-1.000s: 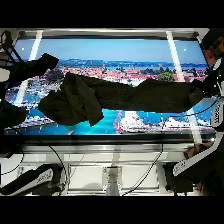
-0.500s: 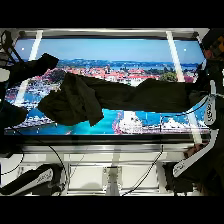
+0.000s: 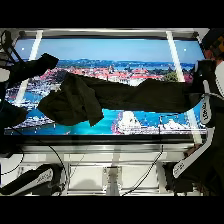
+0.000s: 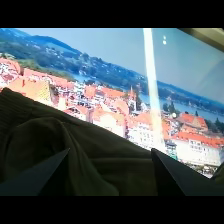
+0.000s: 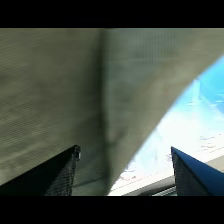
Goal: Fold the clothes and pants, and hang the long-sleeved shirts on hangers.
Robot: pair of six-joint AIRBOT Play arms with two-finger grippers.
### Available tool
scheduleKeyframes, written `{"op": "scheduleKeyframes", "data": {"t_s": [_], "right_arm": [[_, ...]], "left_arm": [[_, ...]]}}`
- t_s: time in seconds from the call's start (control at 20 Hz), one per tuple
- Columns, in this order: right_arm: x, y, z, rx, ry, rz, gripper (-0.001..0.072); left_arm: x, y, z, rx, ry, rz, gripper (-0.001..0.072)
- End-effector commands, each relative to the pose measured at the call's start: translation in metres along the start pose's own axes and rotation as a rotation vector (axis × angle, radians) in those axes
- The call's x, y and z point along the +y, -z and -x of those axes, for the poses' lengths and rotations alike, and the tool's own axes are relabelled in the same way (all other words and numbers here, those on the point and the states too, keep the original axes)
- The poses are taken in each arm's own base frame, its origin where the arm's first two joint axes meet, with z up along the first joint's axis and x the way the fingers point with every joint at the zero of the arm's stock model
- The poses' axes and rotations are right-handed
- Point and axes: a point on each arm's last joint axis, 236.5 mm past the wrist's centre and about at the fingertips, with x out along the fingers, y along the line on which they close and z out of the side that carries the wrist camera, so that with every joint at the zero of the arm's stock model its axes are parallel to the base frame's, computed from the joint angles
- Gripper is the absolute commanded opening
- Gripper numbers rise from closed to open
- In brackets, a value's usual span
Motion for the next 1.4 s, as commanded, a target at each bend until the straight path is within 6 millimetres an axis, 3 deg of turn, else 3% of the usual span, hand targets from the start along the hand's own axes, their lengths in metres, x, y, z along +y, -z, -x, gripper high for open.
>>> {"op": "scheduleKeyframes", "data": {"t_s": [0.0, 0.4, 0.45, 0.55, 0.6, 0.7, 0.75, 0.85, 0.9, 1.0, 1.15, 1.35], "right_arm": [[-0.003, 0.000, -0.002, 0.016, 0.076, 0.014, 0.0612], [-0.024, 0.006, -0.007, 0.053, 0.175, -0.072, 0.0535], [-0.023, 0.007, -0.008, 0.057, 0.172, -0.084, 0.0478], [-0.016, 0.008, -0.012, 0.074, 0.152, -0.081, 0.0477], [-0.015, 0.011, -0.014, 0.089, 0.152, -0.079, 0.0435], [-0.017, 0.012, -0.016, 0.097, 0.160, -0.097, 0.0217], [-0.019, 0.012, -0.014, 0.094, 0.160, -0.104, 0.0016], [-0.027, 0.010, -0.008, 0.078, 0.156, -0.192, 0.0016], [-0.030, 0.009, -0.005, 0.072, 0.134, -0.256, 0.0016], [-0.026, 0.007, 0.000, 0.058, 0.002, -0.371, 0.0014], [-0.037, 0.019, -0.002, 0.098, -0.150, -0.561, 0.0014], [-0.073, 0.056, -0.009, 0.213, -0.097, -0.692, 0.0015]], "left_arm": [[0.001, -0.004, 0.000, -0.018, -0.005, -0.002, 0.0576], [0.001, -0.005, 0.000, -0.020, -0.005, -0.001, 0.0576], [0.001, -0.005, 0.000, -0.020, -0.006, -0.001, 0.0576], [0.001, -0.005, 0.000, -0.020, -0.006, -0.001, 0.0575], [0.001, -0.005, 0.000, -0.020, -0.006, -0.001, 0.0576], [0.001, -0.005, 0.000, -0.022, -0.006, -0.001, 0.0575], [0.002, -0.006, 0.000, -0.027, -0.007, -0.001, 0.0575], [0.003, -0.010, 0.000, -0.042, -0.013, -0.001, 0.0571], [0.005, -0.011, -0.001, -0.045, -0.017, -0.002, 0.0465], [0.009, -0.010, -0.001, -0.040, -0.037, -0.028, 0.0042], [0.021, -0.012, 0.001, -0.043, -0.077, -0.066, 0.0024], [0.028, -0.015, 0.004, -0.053, -0.092, -0.058, 0.0024]]}}
